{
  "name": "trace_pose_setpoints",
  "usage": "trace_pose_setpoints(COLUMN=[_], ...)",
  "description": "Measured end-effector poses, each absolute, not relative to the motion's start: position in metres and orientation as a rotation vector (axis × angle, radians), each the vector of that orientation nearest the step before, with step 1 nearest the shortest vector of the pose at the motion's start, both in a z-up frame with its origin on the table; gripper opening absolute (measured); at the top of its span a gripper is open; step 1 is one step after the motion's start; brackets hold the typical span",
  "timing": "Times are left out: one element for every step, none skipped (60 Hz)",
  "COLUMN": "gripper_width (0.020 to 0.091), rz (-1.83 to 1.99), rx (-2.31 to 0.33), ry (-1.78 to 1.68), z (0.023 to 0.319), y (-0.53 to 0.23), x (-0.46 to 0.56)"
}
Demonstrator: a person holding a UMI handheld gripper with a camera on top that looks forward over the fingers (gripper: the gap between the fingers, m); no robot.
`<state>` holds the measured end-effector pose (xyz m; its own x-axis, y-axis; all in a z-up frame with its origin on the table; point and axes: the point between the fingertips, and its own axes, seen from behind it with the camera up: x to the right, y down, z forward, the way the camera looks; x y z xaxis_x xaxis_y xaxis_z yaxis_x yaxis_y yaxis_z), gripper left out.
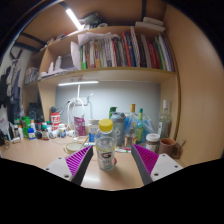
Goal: Pour water
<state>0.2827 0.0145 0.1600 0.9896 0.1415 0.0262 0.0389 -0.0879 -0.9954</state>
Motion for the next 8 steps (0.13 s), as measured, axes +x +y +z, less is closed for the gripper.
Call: trace_pose_setpoints(gripper_width=[0.0848, 0.0850, 0.0850, 0.0849, 0.0851, 0.0849, 0.0851, 0.0850], rz=[0.093, 0.097, 0.100, 0.101, 0.101, 0.101, 0.100, 0.098], rx=[-1.660, -1.663, -1.666, -1.666, -1.661, -1.657, -1.653, -1.649], ry=[-0.132, -0.126, -0.121, -0.119, -0.116, -0.117, -0.118, -0.119], z=[0.160, 0.159, 0.159, 0.158, 0.157, 0.158, 0.158, 0.159], y=[0.009, 0.003, -0.003, -0.009, -0.014, -0.019, -0.024, -0.029], x=[0.284, 0.285, 0.287, 0.289, 0.289, 0.290, 0.291, 0.292])
